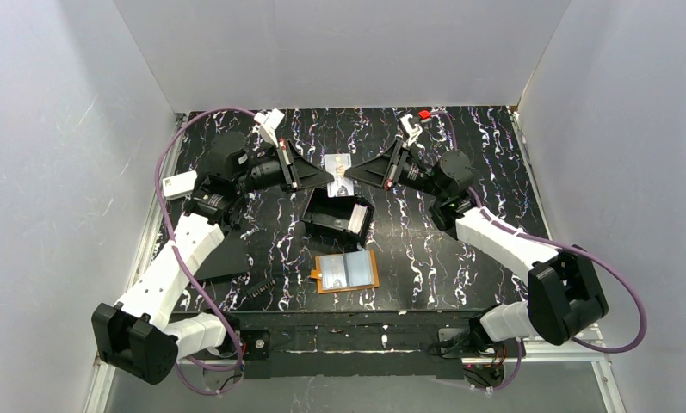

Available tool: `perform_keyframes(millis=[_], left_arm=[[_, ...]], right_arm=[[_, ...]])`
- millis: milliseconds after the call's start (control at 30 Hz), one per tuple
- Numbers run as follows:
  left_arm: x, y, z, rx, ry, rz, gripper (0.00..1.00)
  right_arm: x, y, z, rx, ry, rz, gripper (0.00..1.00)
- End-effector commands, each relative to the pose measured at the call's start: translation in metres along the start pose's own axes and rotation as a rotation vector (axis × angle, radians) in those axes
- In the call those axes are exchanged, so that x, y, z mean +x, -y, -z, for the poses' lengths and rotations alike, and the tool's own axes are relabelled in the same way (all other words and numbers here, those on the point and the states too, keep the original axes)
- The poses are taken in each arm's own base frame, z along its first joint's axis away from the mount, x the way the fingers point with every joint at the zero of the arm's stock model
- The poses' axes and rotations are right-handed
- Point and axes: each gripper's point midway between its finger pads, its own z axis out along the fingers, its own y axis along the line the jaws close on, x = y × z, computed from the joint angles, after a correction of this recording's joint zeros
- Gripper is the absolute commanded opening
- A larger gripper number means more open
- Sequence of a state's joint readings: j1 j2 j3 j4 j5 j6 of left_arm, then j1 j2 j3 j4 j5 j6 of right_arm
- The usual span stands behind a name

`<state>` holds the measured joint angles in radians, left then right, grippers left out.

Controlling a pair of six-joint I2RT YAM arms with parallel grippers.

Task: Put the credit cards into the card holder
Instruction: Pick up the credit card from the storage box, then insert the credit card into the card holder.

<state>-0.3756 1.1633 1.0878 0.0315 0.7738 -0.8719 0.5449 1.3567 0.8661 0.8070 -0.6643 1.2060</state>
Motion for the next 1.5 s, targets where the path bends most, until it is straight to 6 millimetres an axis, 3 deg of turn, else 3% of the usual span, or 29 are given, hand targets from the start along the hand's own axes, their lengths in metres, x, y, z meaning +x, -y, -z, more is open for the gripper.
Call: perform_keyframes(millis=[0, 67, 133, 167, 200, 300, 400, 533, 667, 800, 1000, 1467], left_arm=[[0.004, 0.015, 0.008, 0.05, -0.002, -0.033, 0.0], [0.006, 0.014, 0.008, 0.049, -0.005, -0.03, 0.0], [0.007, 0.011, 0.007, 0.038, -0.008, -0.03, 0.0], [0.009, 0.006, 0.008, 0.015, -0.012, -0.03, 0.05], [0.013, -0.004, 0.009, -0.03, -0.025, -0.022, 0.16], [0.031, -0.036, 0.018, -0.185, -0.07, -0.008, 0.45], [0.067, -0.081, 0.036, -0.383, -0.187, 0.044, 0.53], [0.108, -0.112, 0.047, -0.451, -0.265, 0.113, 0.53], [0.14, -0.126, 0.039, -0.445, -0.29, 0.153, 0.49], [0.169, -0.138, 0.022, -0.463, -0.319, 0.141, 0.37], [0.201, -0.166, 0.001, -0.494, -0.35, 0.13, 0.18], [0.225, -0.212, 0.004, -0.599, -0.4, 0.105, 0.09]], right_arm=[[-0.012, -0.036, -0.003, -0.17, 0.046, -0.007, 0.2], [-0.012, -0.042, -0.001, -0.217, 0.051, -0.036, 0.01], [-0.011, -0.041, 0.002, -0.23, 0.059, -0.051, 0.01], [-0.01, -0.036, 0.002, -0.209, 0.057, -0.056, 0.01], [-0.008, -0.026, 0.003, -0.166, 0.055, -0.05, 0.01], [0.011, 0.035, 0.016, 0.149, -0.007, -0.03, 0.01], [0.034, 0.093, 0.059, 0.53, -0.135, 0.104, 0.01], [0.079, 0.122, 0.114, 0.73, -0.363, 0.151, 0.01], [0.13, 0.125, 0.136, 0.694, -0.505, -0.001, 0.01], [0.16, 0.126, 0.129, 0.619, -0.51, -0.136, 0.01], [0.179, 0.137, 0.103, 0.587, -0.525, -0.15, 0.01], [0.185, 0.17, 0.09, 0.586, -0.508, -0.162, 0.01]])
